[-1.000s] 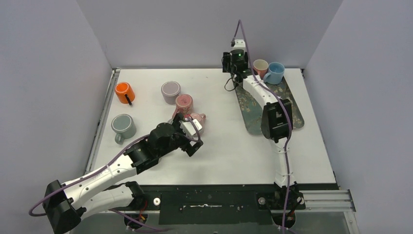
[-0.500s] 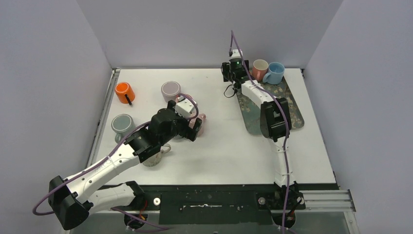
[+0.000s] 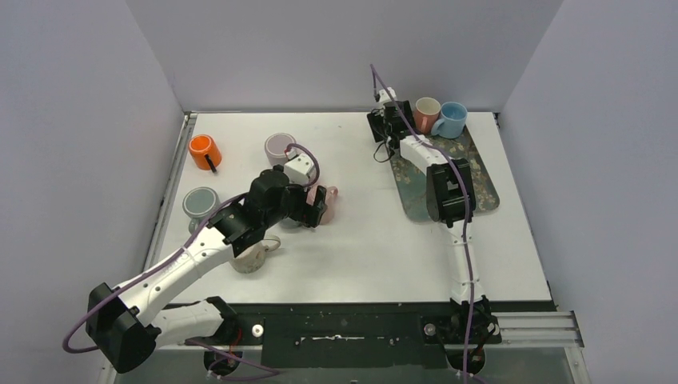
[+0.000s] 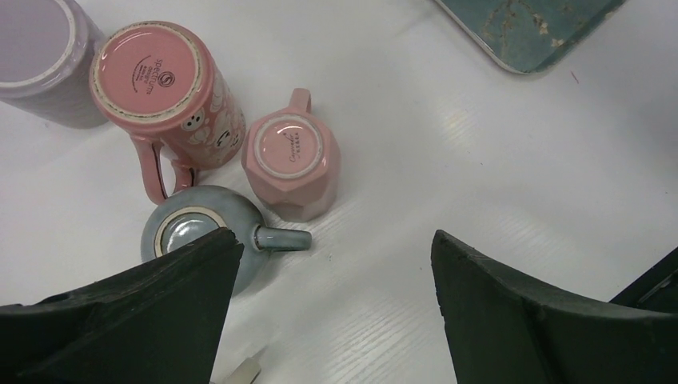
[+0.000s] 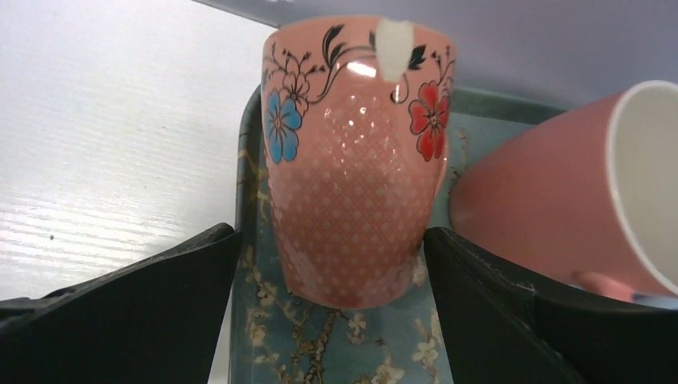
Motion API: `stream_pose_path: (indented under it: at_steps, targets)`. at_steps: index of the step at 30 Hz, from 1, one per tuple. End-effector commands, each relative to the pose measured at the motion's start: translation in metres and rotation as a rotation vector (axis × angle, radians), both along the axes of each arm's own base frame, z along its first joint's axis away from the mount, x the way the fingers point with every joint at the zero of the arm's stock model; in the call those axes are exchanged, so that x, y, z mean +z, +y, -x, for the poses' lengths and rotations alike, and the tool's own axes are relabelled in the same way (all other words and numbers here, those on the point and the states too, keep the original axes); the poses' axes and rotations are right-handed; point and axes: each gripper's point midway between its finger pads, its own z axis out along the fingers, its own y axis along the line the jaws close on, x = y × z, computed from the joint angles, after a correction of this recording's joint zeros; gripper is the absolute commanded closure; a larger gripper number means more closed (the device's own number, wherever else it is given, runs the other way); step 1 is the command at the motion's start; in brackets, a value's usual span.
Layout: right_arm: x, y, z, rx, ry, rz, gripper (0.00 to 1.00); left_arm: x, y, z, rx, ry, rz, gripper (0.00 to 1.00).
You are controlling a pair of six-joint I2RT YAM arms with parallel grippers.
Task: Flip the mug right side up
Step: Place the cup on the tray.
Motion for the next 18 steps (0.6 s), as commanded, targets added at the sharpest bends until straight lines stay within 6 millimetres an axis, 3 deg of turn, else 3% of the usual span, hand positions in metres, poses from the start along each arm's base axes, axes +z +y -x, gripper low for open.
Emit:
stream_pose_path:
  at_steps: [1, 7, 12, 18]
  targets:
    - [0.012, 0.000, -0.017, 0.064, -0.049, -0.009, 0.13, 0.024, -0.004, -0.012, 0.014, 0.045, 0.112, 0.14]
    - [0.007, -0.002, -0.021, 0.099, -0.046, -0.021, 0.22, 0.029, -0.006, -0.024, 0.016, 0.091, 0.177, 0.21]
    - [0.011, -0.002, -0.022, 0.115, -0.054, -0.045, 0.51, 0.030, -0.007, -0.031, 0.026, 0.114, 0.195, 0.23]
    - [0.025, -0.002, 0.001, 0.127, -0.035, -0.069, 0.54, 0.034, -0.013, -0.041, 0.036, 0.114, 0.220, 0.24]
